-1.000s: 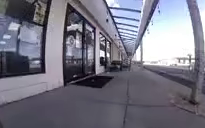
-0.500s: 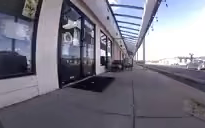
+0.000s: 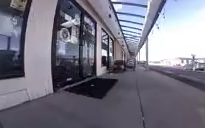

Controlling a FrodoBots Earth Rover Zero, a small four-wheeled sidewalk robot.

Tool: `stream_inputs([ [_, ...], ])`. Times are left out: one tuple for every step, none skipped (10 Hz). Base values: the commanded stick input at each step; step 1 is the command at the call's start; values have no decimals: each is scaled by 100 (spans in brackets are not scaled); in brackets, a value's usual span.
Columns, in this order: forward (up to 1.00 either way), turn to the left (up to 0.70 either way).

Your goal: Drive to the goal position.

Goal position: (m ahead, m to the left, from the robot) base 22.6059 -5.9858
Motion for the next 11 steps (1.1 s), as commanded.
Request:
stream_inputs([
  [70,-27],
  [70,-27],
  [70,-27],
  [70,-4],
  [70,0],
  [70,0],
  [70,0],
  [70,0],
  [70,0],
  [70,0],
  [70,0],
])
